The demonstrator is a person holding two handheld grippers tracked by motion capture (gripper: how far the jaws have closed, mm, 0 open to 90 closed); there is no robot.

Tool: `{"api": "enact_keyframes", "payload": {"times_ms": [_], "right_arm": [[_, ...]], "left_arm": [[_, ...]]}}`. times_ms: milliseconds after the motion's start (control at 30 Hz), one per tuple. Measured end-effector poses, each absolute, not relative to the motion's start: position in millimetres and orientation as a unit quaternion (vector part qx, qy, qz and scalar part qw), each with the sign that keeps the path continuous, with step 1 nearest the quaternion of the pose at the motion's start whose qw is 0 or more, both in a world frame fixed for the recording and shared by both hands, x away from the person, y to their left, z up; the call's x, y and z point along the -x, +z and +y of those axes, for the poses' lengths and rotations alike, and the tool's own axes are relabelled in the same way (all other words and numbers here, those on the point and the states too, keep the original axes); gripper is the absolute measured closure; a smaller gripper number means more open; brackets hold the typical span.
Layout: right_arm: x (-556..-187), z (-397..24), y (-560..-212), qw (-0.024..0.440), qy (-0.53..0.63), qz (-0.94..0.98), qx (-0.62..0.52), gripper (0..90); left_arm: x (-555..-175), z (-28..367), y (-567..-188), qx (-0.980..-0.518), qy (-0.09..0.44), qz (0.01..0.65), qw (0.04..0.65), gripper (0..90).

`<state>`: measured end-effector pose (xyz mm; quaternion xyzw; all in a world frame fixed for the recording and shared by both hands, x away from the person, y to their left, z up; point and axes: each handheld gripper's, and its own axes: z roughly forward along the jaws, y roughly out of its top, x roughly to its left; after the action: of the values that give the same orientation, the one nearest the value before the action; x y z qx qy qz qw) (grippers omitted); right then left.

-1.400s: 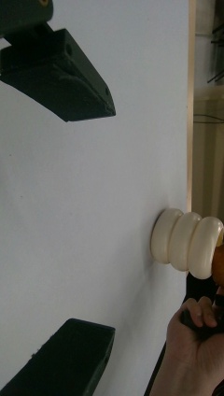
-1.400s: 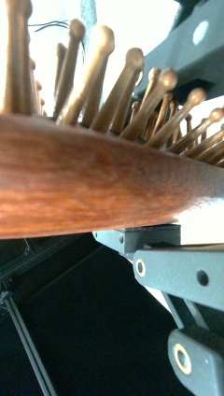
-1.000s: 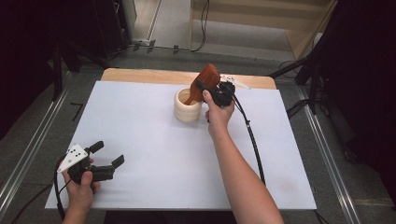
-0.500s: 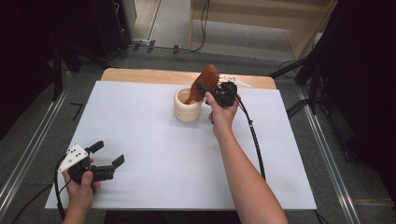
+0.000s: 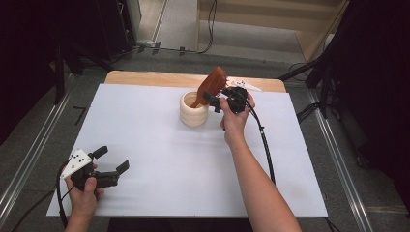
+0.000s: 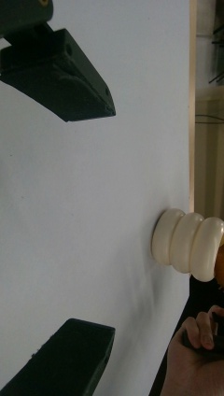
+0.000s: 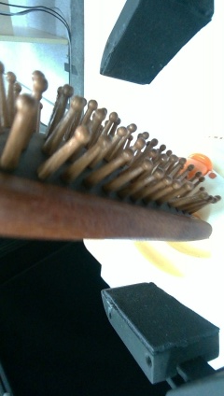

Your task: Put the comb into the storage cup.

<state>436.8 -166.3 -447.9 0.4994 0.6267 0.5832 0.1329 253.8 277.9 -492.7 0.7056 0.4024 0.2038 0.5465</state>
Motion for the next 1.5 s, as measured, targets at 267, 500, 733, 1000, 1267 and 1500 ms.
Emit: {"api": "enact_keyframes", "payload": {"times_ms": [267, 500, 733, 1000, 1267, 1500], "right_arm": [[-426.3, -169.5, -439.7, 0.160, 0.572, 0.640, -0.487, 0.0], [-416.5, -179.5, -440.2, 0.166, 0.574, 0.638, -0.485, 0.0], [-402.7, -189.4, -441.1, 0.175, 0.575, 0.640, -0.478, 0.0], [-385.0, -194.2, -440.7, 0.184, 0.575, 0.654, -0.457, 0.0], [-368.3, -202.7, -445.2, 0.197, 0.569, 0.657, -0.453, 0.0], [-355.4, -208.7, -449.1, 0.204, 0.564, 0.667, -0.442, 0.0]], "left_arm": [[-253.7, 277.6, -492.7, -0.706, 0.203, 0.402, 0.546, 0.0], [-253.7, 277.6, -492.7, -0.706, 0.203, 0.402, 0.547, 0.0], [-253.7, 277.6, -492.7, -0.706, 0.203, 0.401, 0.547, 0.0], [-253.6, 277.4, -492.8, -0.707, 0.204, 0.400, 0.546, 0.0], [-253.5, 277.1, -492.8, -0.708, 0.204, 0.399, 0.546, 0.0], [-253.2, 276.9, -492.8, -0.708, 0.203, 0.399, 0.545, 0.0]]}}
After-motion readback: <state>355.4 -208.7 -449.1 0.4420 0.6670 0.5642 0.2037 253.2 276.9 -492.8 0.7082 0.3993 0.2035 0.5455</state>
